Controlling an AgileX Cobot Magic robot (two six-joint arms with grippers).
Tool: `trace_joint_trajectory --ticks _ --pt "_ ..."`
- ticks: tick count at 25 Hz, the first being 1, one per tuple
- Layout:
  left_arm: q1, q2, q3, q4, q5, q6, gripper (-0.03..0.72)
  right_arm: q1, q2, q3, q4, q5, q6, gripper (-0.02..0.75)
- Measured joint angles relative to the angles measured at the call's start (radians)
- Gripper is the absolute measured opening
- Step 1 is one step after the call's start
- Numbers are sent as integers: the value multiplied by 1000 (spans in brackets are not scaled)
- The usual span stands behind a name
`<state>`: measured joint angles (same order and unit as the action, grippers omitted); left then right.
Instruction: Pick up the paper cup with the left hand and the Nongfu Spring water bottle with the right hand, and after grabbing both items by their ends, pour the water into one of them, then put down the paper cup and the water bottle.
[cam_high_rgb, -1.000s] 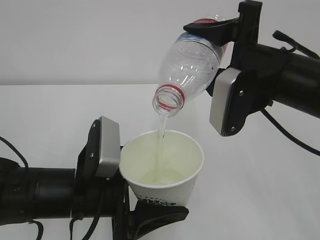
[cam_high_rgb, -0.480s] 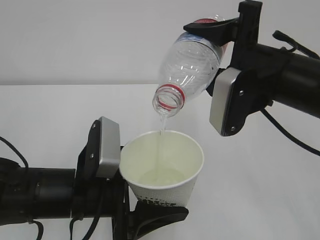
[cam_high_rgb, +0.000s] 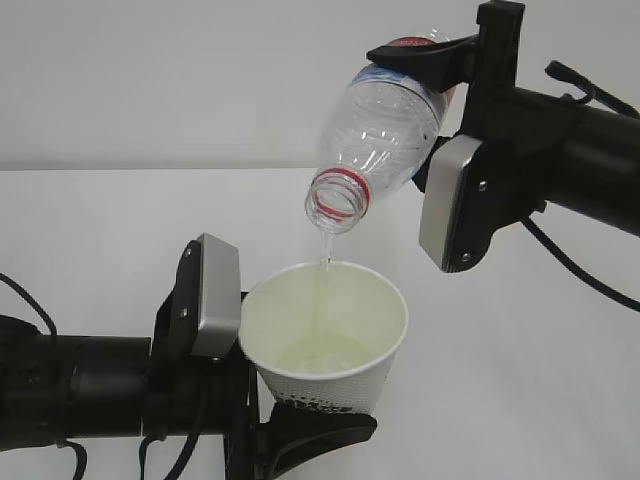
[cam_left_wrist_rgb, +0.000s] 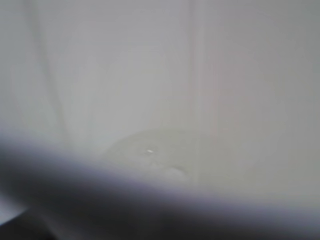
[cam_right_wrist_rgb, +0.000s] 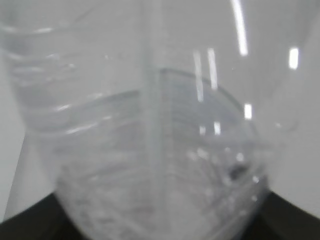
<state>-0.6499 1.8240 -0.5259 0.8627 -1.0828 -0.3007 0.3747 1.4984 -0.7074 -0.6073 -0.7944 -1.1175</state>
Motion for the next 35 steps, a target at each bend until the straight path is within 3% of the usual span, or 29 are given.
trace_joint_trajectory --ticks 35 --pt "0 0 0 0 0 3 502 0 0 0 0 0 -20 476"
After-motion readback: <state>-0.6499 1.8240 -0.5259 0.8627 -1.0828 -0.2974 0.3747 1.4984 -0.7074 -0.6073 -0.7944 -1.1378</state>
